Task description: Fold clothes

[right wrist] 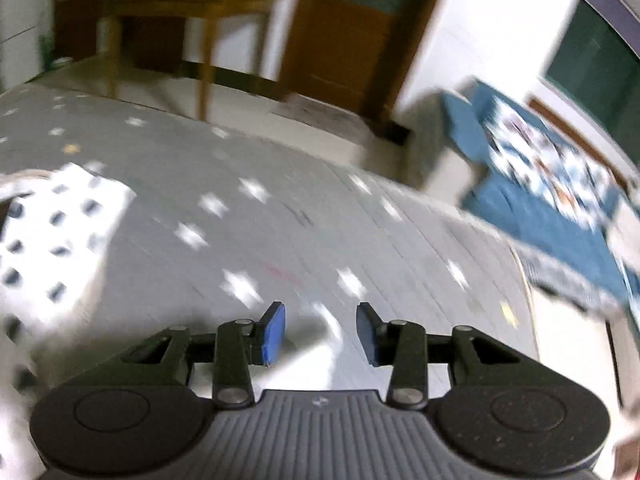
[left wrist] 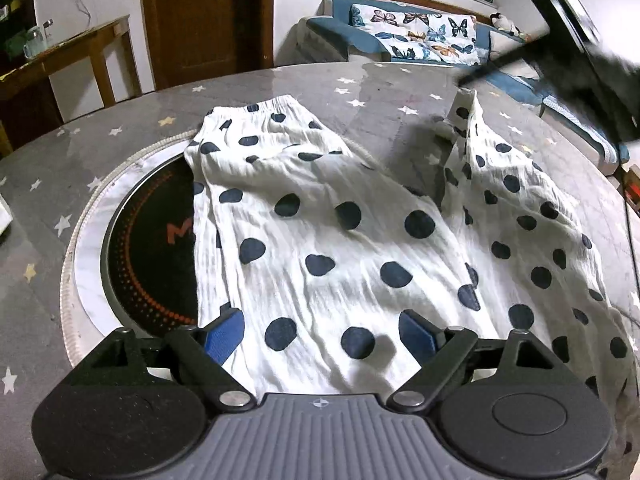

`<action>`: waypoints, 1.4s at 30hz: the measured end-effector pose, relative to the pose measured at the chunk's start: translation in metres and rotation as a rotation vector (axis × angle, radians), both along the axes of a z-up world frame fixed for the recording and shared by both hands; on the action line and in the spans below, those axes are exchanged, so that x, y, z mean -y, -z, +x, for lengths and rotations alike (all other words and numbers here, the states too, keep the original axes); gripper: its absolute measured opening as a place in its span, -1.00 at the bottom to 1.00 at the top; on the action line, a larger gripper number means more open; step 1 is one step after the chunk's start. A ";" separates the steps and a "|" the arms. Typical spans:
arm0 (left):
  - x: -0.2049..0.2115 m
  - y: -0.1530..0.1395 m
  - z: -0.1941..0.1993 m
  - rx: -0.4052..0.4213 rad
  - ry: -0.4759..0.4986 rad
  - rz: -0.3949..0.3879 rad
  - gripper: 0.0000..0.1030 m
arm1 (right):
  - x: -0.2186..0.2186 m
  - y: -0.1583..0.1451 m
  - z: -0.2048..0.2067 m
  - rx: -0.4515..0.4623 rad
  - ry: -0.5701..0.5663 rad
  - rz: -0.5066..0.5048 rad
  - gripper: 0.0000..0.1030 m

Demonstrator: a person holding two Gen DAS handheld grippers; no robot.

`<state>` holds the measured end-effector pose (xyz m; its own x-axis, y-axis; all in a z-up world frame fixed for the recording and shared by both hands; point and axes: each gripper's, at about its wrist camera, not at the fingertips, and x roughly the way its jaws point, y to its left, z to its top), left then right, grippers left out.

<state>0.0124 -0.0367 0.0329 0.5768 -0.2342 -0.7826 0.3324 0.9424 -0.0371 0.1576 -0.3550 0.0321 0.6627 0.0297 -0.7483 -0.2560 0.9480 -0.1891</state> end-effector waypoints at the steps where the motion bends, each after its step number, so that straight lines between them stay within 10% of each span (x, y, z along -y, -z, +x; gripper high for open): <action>1: 0.002 -0.001 0.000 0.002 0.001 0.001 0.68 | 0.010 0.005 -0.003 -0.009 0.021 0.031 -0.24; 11: 0.025 -0.008 0.002 0.001 0.000 0.035 0.68 | 0.080 0.015 -0.026 0.027 0.118 0.413 -0.25; 17: 0.045 -0.007 -0.003 -0.010 0.026 0.035 0.68 | 0.084 0.029 -0.013 0.010 0.145 0.460 -0.29; 22: 0.055 -0.004 -0.007 -0.022 0.023 0.048 0.68 | 0.089 0.035 -0.013 0.008 0.161 0.533 -0.86; 32: 0.070 -0.001 -0.020 -0.031 0.000 0.043 0.68 | 0.130 -0.018 -0.076 0.206 0.222 0.675 -0.90; 38: 0.072 0.000 -0.030 -0.035 -0.038 0.047 0.68 | 0.106 -0.055 -0.076 0.294 0.133 0.648 -0.85; 42: 0.068 0.001 -0.036 -0.037 -0.081 0.056 0.68 | 0.072 -0.056 -0.054 0.231 -0.008 0.695 -0.25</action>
